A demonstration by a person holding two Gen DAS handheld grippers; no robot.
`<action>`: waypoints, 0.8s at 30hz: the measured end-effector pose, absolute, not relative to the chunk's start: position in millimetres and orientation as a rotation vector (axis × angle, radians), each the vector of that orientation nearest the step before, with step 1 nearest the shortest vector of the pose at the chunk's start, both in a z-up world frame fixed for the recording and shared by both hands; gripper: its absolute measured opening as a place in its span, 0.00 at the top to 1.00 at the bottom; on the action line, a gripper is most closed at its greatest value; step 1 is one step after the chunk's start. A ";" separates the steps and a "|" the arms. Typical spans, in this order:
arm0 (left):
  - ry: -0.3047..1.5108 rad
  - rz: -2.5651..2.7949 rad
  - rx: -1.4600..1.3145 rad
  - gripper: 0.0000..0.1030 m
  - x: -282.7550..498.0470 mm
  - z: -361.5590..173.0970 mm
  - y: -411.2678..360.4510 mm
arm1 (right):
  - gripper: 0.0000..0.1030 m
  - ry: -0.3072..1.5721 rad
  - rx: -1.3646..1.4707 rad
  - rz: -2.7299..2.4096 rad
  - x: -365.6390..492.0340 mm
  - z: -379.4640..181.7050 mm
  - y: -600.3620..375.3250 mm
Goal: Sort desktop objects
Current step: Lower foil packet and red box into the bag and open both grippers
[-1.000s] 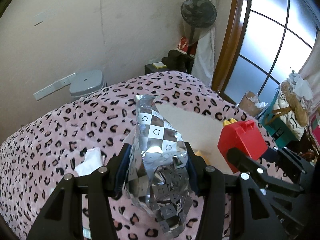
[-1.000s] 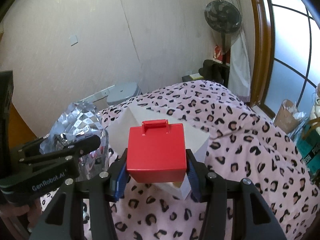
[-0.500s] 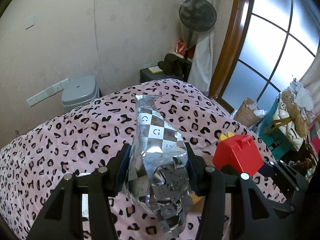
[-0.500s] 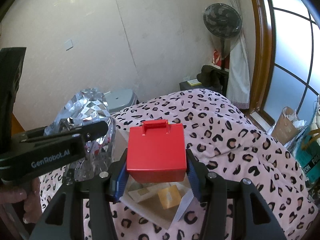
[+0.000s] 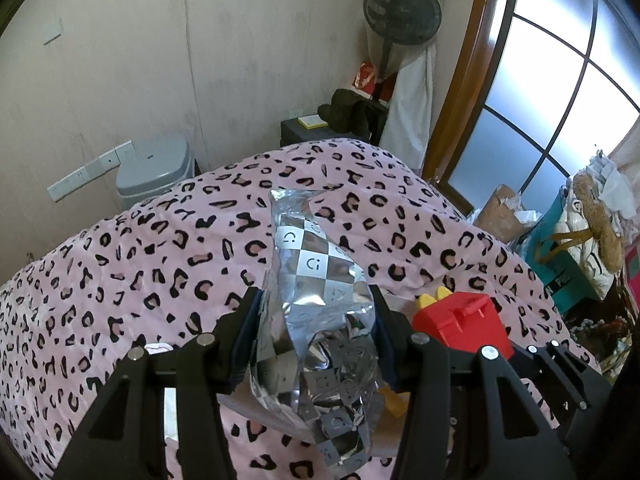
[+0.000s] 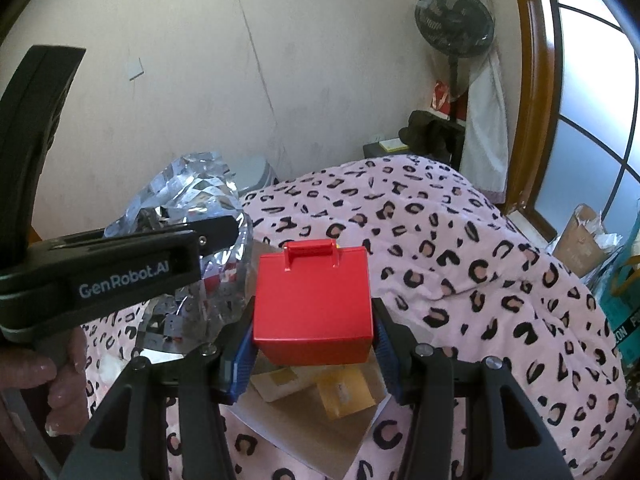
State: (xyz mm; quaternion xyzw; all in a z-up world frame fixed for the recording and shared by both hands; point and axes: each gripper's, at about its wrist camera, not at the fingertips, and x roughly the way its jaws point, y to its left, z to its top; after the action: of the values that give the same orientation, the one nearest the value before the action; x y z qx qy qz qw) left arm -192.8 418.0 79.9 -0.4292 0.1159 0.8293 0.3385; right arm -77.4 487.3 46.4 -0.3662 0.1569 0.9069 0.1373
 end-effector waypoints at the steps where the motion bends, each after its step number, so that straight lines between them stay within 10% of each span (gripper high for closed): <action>1: 0.302 2.158 -1.121 0.50 -192.7 77.6 418.7 | 0.49 0.455 -1.068 2.621 -78.2 43.9 487.1; 24: 0.276 2.133 -1.170 0.43 -198.1 53.7 414.5 | 0.48 0.484 -1.188 2.579 -88.4 26.3 488.3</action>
State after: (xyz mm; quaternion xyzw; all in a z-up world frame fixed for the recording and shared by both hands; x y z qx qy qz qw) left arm -198.1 414.5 53.7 -0.4493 0.1060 0.8195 0.3396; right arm -88.4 488.2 26.3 -0.4089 0.1664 0.8878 0.1301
